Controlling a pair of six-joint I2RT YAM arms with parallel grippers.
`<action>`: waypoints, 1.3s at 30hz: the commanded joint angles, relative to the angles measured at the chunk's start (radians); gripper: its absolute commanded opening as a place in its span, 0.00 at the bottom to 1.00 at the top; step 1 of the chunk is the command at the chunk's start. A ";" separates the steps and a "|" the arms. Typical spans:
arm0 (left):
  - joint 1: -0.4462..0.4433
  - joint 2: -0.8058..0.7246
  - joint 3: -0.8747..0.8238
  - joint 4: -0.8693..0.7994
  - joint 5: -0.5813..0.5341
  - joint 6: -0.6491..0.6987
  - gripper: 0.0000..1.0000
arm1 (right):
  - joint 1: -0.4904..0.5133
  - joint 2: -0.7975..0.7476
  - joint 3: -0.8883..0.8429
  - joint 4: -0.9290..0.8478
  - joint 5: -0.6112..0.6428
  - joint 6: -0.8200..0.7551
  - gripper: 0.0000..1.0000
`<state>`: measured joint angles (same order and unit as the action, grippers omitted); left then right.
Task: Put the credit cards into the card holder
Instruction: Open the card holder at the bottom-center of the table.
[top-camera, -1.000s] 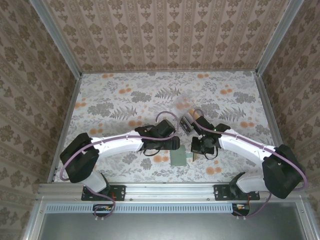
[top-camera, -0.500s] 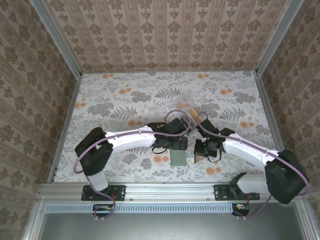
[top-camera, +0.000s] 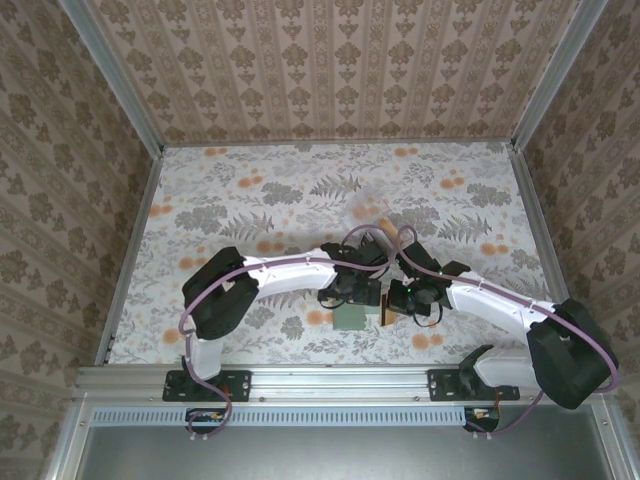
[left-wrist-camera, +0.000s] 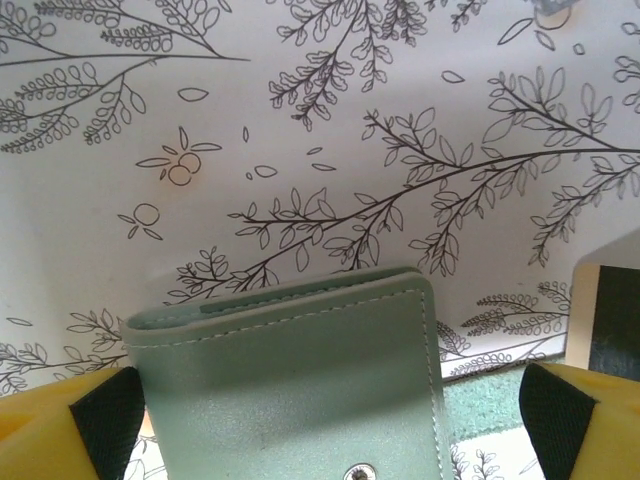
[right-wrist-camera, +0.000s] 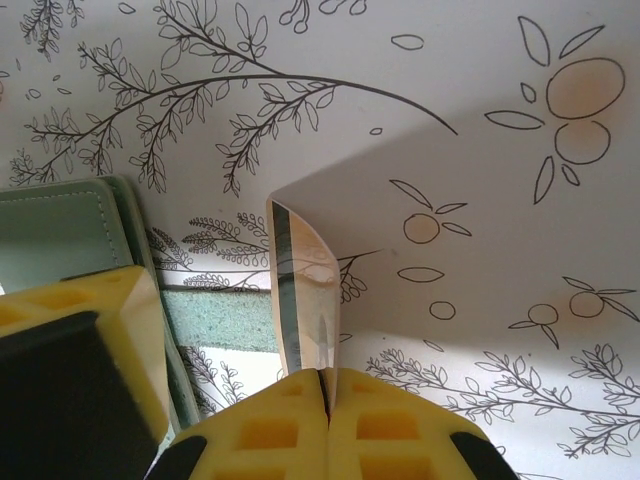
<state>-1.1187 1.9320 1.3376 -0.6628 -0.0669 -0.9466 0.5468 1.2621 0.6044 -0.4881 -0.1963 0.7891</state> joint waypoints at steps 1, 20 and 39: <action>-0.007 0.019 0.023 -0.073 -0.010 -0.041 1.00 | -0.002 0.027 -0.053 -0.054 0.034 0.007 0.00; -0.025 0.009 0.037 -0.142 -0.068 -0.063 0.92 | -0.004 0.047 -0.065 -0.058 0.083 0.013 0.00; -0.025 -0.139 -0.095 -0.065 -0.087 -0.094 0.62 | -0.004 0.069 -0.045 -0.081 0.118 0.013 0.00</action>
<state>-1.1358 1.8328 1.2671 -0.7139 -0.1280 -1.0267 0.5461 1.2846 0.5938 -0.4511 -0.1913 0.7895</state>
